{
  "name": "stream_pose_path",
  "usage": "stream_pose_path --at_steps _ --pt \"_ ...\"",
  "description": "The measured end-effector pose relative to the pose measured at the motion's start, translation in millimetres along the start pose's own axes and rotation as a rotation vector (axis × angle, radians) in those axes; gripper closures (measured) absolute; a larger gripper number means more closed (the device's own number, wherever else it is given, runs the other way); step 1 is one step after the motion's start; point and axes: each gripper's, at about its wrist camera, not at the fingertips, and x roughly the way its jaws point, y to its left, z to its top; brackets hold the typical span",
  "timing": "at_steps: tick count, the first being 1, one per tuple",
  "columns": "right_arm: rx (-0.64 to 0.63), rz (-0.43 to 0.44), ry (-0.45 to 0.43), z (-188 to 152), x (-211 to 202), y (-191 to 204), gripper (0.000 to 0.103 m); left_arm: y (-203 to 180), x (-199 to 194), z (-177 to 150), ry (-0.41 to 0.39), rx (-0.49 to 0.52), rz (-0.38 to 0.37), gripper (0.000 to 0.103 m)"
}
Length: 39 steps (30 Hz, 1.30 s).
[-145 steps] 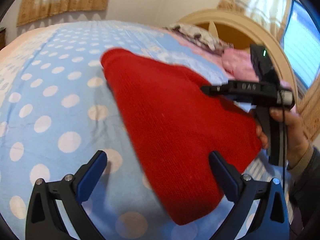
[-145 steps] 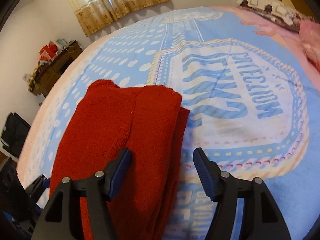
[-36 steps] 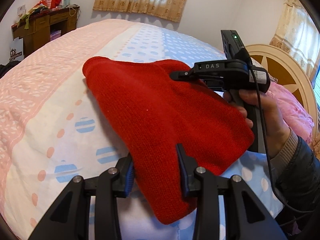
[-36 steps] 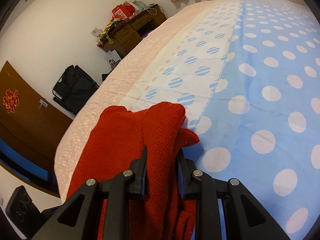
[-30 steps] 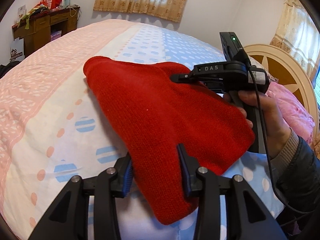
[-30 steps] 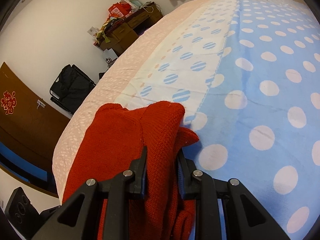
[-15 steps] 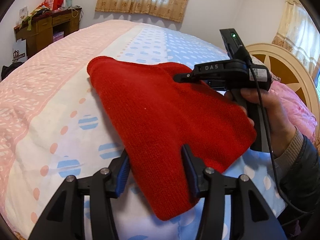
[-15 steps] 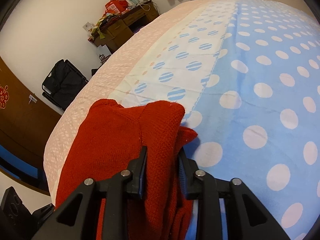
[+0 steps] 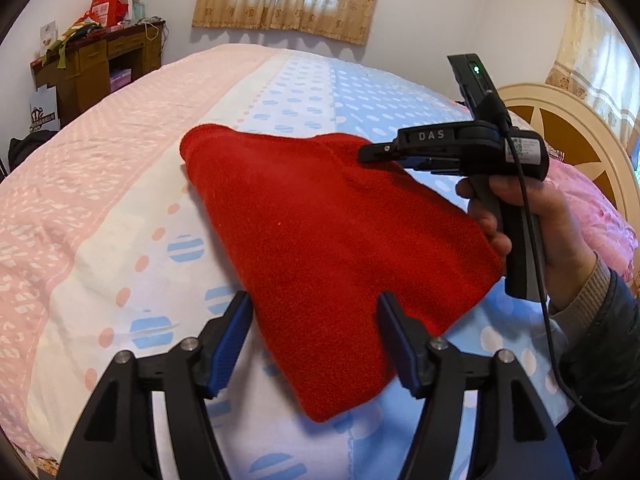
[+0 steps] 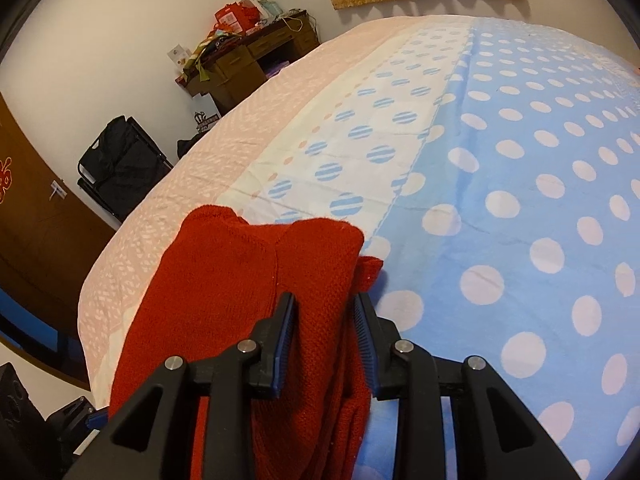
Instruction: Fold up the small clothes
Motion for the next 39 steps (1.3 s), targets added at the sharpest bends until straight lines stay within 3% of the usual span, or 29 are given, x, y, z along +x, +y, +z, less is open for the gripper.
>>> stream_pose_path --at_steps 4,10,13,16,18,21,26,33,38,39 --pt "-0.001 0.009 -0.025 -1 -11 1 0.072 -2 -10 5 -0.025 0.007 0.001 0.034" --pt "-0.039 0.052 -0.094 -10 -50 19 0.069 11 -19 23 -0.132 0.015 0.093 0.011" --pt "-0.1 0.1 -0.089 -26 -65 40 0.068 30 -3 32 -0.134 -0.021 0.199 0.011" --pt "-0.169 0.128 -0.055 -48 -67 60 0.068 48 17 34 -0.116 -0.072 0.224 0.011" --pt "-0.186 0.085 -0.018 -64 -61 62 0.068 53 29 30 -0.077 -0.083 0.23 0.011" --pt "-0.205 -0.056 0.011 -84 -52 54 0.069 45 34 17 -0.057 -0.047 0.205 0.011" --pt "-0.198 -0.065 -0.017 -94 -58 48 0.069 31 24 11 -0.071 -0.006 0.213 0.011" --pt "-0.329 -0.179 -0.062 -110 -53 61 0.069 37 27 0 -0.065 -0.044 0.202 0.006" --pt "-0.222 -0.172 -0.102 -102 -62 57 0.066 31 11 1 -0.082 -0.04 0.217 0.006" --pt "-0.209 -0.177 -0.113 -102 -67 59 0.059 29 6 1 -0.086 -0.029 0.212 0.006"
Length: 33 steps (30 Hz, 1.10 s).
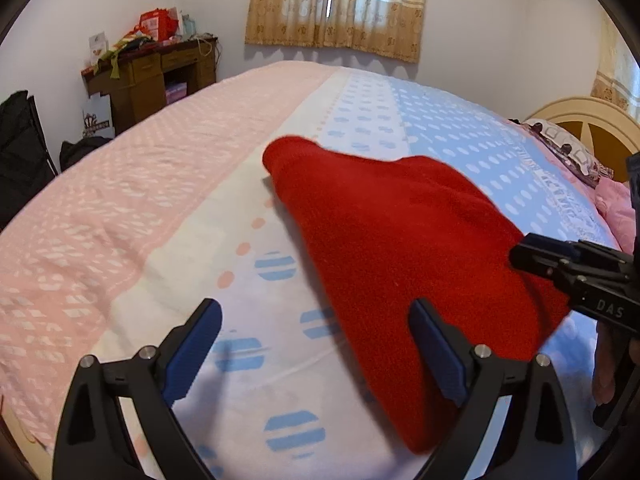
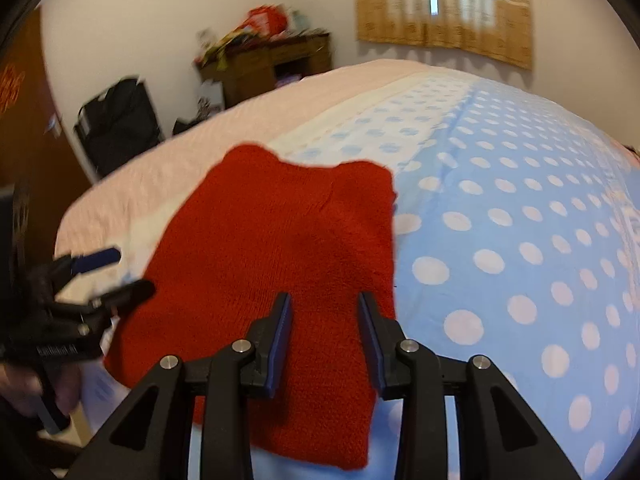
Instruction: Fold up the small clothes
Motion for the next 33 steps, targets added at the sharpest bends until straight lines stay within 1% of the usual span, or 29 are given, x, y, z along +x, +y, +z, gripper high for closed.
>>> stream_pose_path --at_steps 2,3,5,8,10,14,16,18,21,33 --pt "0.005 -0.008 -0.019 -1 -15 6 0.049 -3 -12 1 -0.016 0.021 -0.01 0.006" --pt "-0.001 -0.024 -0.034 -2 -23 10 0.047 -5 -19 1 -0.033 0.03 -0.017 0.006" --pt "-0.02 -0.07 -0.066 -3 -37 19 0.046 -9 -29 3 -0.056 0.037 -0.029 0.006" --pt "-0.034 -0.093 -0.092 -4 -54 29 0.045 -14 -43 6 -0.087 0.04 -0.05 0.005" --pt "-0.041 -0.122 -0.114 -5 -64 35 0.045 -18 -53 8 -0.11 0.051 -0.043 0.005" --pt "-0.038 -0.206 -0.187 -7 -90 42 0.045 -22 -75 13 -0.194 0.053 -0.045 0.001" --pt "-0.032 -0.211 -0.215 -7 -100 44 0.044 -22 -82 15 -0.22 0.053 -0.052 0.0" --pt "-0.024 -0.2 -0.235 -7 -110 45 0.041 -23 -86 17 -0.229 0.057 -0.057 0.0" --pt "-0.019 -0.202 -0.258 -7 -120 47 0.039 -26 -88 18 -0.239 0.063 -0.06 0.0" --pt "-0.03 -0.196 -0.279 -17 -135 57 0.038 -34 -97 15 -0.259 0.073 -0.06 0.0"
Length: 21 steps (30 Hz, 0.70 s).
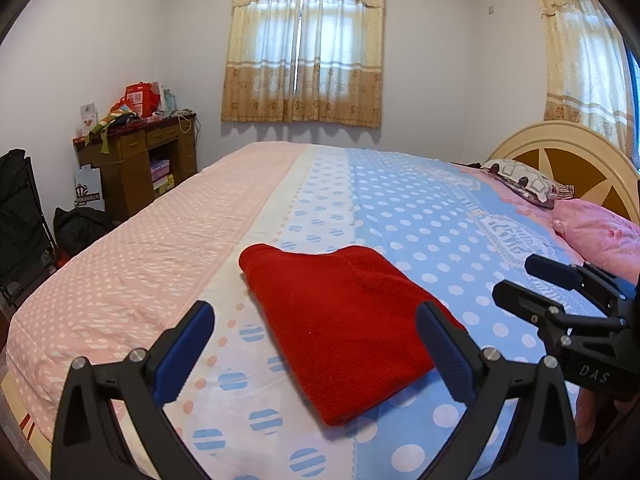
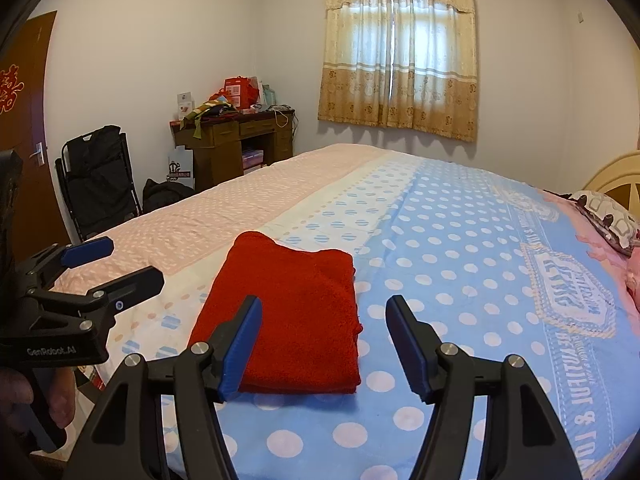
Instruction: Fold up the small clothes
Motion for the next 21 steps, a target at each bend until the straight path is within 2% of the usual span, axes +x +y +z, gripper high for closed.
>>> stream_pose_path --at_steps 21 --pt "0.014 0.004 -0.022 -4 -12 9 0.037 -1 -3 -1 -0.006 -0.002 0.003 0.0"
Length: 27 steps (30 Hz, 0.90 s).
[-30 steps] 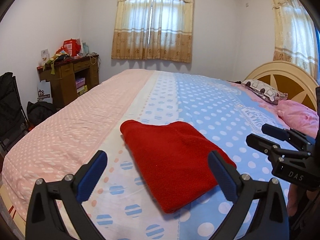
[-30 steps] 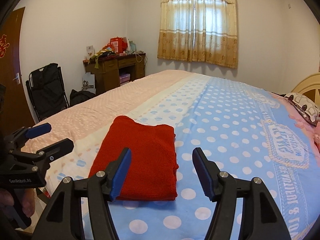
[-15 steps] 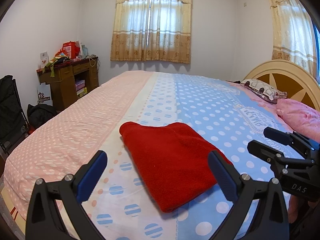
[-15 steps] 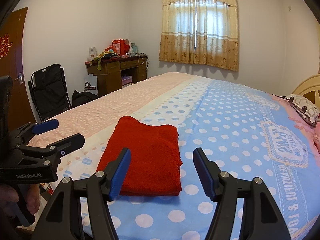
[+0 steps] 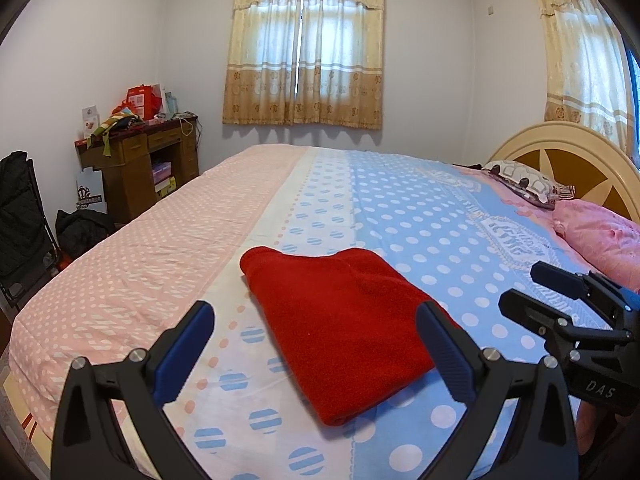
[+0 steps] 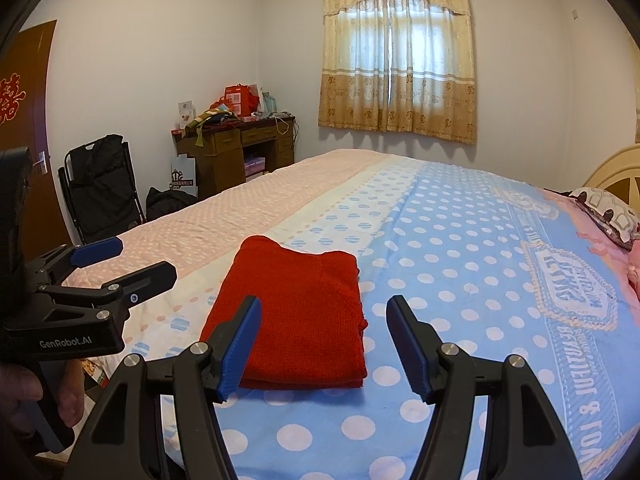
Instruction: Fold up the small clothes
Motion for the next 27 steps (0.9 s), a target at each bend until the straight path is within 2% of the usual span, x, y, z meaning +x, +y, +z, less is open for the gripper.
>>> stream_pose_path --at_steps 19,27 --pt "0.018 -0.001 -0.005 0.9 -1.5 -1.2 0.037 -1.8 -2.2 0.8 0.011 0.01 -0.002 0.0" --pt "0.045 -0.01 -0.037 1.8 -3.2 -5.0 0.037 -2.7 -5.4 4.2 -0.005 0.03 0.005 0.0"
